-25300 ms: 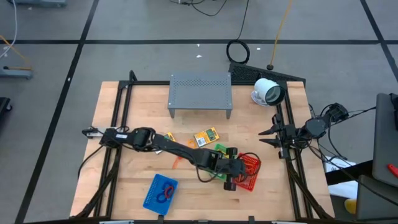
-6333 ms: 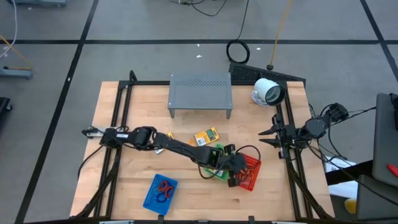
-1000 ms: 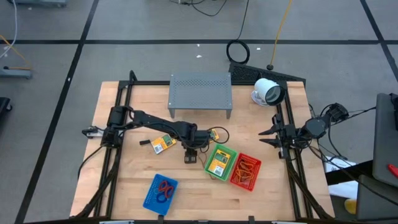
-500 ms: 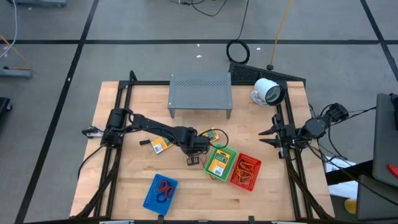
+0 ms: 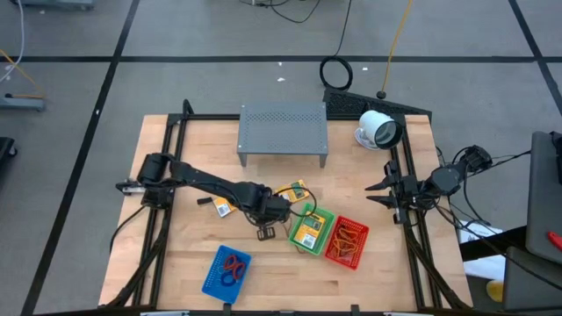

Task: Pick & Place Office Desk Supplies
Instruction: Put the yellow spring rubberband band into the blue bin

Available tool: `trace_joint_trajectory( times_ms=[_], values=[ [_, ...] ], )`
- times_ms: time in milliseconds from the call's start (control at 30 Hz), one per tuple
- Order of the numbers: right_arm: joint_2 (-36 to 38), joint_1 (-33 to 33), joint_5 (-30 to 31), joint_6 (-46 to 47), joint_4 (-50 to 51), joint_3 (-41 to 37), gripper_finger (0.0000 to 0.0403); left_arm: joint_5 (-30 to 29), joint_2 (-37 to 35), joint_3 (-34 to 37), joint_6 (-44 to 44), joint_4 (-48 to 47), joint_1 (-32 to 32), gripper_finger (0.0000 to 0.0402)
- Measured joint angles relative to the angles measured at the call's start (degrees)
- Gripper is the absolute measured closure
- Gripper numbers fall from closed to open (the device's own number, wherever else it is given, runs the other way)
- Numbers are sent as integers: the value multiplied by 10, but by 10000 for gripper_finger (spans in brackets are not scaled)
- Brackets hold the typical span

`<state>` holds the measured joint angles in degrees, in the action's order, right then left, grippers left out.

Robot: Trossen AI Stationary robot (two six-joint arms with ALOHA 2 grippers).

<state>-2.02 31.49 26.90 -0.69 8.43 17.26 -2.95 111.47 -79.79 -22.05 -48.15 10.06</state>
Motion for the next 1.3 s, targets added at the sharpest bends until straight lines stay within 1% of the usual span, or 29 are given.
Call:
trace_joint_trajectory(
  times_ms=[333, 567, 733, 900, 1067, 1300],
  values=[
    [0, 0, 0, 0, 0, 0, 308, -13, -106, 0, -111, -67, 47, 398],
    [0, 0, 0, 0, 0, 0, 309, 79, -185, -1, -209, -106, 108, 398],
    [0, 0, 0, 0, 0, 0, 307, 92, -197, -1, -310, -132, 169, 397],
    [0, 0, 0, 0, 0, 0, 309, 91, -196, 0, -394, -130, 227, 398],
    [0, 0, 0, 0, 0, 0, 307, 76, -192, 35, -459, -90, 266, 397],
    [0, 0, 0, 0, 0, 0, 308, 77, -192, 148, -504, 96, 288, 395]
  ],
)
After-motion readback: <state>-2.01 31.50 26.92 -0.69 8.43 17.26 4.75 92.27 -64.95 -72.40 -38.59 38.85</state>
